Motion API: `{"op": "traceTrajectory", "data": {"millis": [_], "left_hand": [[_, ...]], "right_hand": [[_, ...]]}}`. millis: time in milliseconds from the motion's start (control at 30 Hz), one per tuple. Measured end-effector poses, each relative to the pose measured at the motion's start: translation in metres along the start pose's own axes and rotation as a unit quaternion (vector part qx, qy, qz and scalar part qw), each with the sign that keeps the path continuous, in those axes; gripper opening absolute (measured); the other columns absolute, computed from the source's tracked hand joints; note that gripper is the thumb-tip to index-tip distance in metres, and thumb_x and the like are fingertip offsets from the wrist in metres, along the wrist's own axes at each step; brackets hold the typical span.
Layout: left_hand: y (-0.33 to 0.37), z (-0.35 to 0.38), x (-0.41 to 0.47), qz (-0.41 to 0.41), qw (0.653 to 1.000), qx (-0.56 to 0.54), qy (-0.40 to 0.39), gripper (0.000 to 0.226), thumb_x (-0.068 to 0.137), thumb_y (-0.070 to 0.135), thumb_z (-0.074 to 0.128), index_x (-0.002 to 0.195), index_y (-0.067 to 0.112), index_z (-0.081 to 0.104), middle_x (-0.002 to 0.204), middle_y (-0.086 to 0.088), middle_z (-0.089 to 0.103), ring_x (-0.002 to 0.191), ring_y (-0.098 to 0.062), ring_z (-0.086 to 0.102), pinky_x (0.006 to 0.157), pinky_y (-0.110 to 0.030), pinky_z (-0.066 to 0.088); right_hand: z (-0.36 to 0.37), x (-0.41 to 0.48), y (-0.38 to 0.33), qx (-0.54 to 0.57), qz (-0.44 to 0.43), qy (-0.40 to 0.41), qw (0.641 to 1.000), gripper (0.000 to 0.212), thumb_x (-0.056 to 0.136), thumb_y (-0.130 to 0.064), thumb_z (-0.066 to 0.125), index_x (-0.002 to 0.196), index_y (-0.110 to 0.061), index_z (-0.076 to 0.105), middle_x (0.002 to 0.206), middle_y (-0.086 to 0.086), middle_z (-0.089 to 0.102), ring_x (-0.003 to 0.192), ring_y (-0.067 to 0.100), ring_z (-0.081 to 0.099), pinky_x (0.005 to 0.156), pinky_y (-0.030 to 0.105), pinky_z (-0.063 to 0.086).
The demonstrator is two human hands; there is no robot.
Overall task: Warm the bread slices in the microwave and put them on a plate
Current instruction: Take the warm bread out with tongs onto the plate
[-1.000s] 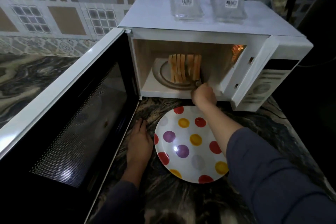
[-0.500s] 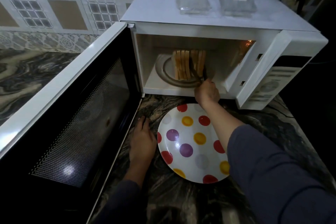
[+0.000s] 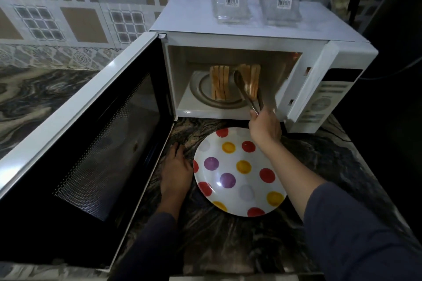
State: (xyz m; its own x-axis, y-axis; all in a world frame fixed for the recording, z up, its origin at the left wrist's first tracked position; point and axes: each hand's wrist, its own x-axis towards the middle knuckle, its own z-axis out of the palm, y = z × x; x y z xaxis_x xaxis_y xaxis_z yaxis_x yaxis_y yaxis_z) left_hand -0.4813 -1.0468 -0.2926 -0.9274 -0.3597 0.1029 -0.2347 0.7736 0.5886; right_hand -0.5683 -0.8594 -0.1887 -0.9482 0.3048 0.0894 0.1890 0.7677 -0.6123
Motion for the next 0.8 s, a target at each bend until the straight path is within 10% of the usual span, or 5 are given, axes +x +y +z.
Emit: {"op": "traceTrajectory", "data": {"millis": [800], "left_hand": [[-0.009,0.006,0.001,0.067,0.993,0.098,-0.014,0.048,0.096,0.013,0.034,0.142,0.000,0.032,0.152,-0.018,0.027,0.143,-0.026,0.023,0.117,-0.036,0.013]], "right_hand": [[-0.031,-0.163,0.135,-0.110,0.040,-0.041,0.992,0.047,0.096,-0.039,0.040,0.134,-0.010,0.039,0.128,0.012,0.053,0.111,0.032,0.054,0.079,0.039,0.044]]}}
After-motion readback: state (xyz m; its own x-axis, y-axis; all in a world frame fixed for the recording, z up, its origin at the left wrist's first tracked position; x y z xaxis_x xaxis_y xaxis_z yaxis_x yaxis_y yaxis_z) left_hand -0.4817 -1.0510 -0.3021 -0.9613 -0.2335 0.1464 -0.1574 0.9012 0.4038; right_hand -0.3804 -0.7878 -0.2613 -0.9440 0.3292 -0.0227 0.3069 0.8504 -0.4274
